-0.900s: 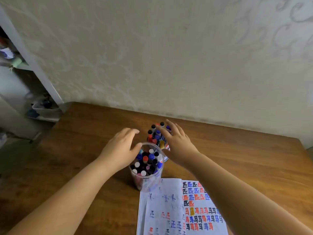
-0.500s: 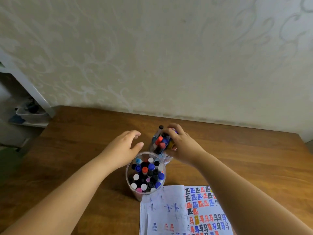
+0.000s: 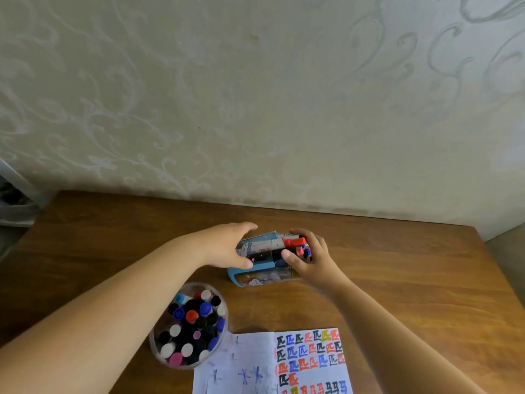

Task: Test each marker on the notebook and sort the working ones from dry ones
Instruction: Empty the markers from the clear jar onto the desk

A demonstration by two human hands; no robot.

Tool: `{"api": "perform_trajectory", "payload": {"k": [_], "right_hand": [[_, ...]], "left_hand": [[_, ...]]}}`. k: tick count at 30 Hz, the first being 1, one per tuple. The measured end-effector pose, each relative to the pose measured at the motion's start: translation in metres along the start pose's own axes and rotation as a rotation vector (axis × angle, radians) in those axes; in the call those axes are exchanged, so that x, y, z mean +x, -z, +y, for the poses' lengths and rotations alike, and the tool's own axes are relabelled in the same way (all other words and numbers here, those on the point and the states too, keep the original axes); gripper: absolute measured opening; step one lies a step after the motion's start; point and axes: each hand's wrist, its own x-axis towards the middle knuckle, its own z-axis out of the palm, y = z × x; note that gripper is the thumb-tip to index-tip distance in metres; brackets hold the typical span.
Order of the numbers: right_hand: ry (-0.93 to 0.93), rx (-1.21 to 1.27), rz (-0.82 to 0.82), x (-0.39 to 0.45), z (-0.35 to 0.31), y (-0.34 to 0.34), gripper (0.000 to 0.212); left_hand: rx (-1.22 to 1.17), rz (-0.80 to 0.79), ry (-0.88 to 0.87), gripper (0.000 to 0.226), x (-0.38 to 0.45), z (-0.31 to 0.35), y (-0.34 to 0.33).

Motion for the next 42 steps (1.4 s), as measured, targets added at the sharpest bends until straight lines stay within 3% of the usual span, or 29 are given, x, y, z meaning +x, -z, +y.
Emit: {"api": "perform_trajectory", "payload": {"k": [5, 14, 17, 21, 26, 30, 32, 35, 38, 40, 42], "right_hand": [[-0.166, 0.195, 0.01, 0.007, 0.01, 0.008, 0.02], [-0.36, 0.544, -0.047, 0.01, 0.026, 0.011, 0.025], [-0.392, 0.504, -0.019, 0.014, 0.027, 0.007, 0.031], [-0.435, 0.491, 0.123, 0.02, 0.028, 0.001, 0.027], [-0.382, 0.494, 0.168, 0.019, 0.03, 0.013, 0.019], [-0.335, 0.267, 0.157, 0.016, 0.032, 0.027, 0.011], [-0.294, 0.025, 0.093, 0.016, 0.03, 0.03, 0.015], [-0.194, -0.45, 0.054, 0.018, 0.03, 0.029, 0.046], [-0.039, -0.867, -0.08, 0.017, 0.025, 0.018, 0.097], [0.018, -1.029, -0.159, 0.019, 0.023, 0.004, 0.116], [0.03, -1.066, -0.171, 0.025, 0.027, -0.01, 0.122]], "left_hand": [[0.083, -0.158, 0.037, 0.093, 0.033, -0.006, -0.001], [0.18, -0.271, -0.014, 0.112, 0.066, -0.009, -0.01], [0.218, -0.249, -0.031, 0.113, 0.073, -0.012, -0.014], [0.242, -0.167, -0.078, 0.104, 0.073, -0.014, -0.02], [0.273, -0.047, -0.105, 0.106, 0.06, -0.028, -0.023], [0.325, 0.02, -0.111, 0.107, 0.05, -0.043, -0.02], [0.326, 0.028, -0.097, 0.108, 0.047, -0.047, -0.02], [0.297, 0.038, -0.076, 0.109, 0.043, -0.048, -0.023], [0.263, 0.059, -0.088, 0.106, 0.041, -0.046, -0.023], [0.244, 0.07, -0.1, 0.101, 0.039, -0.044, -0.023], [0.226, 0.074, -0.107, 0.099, 0.036, -0.044, -0.022]]}}
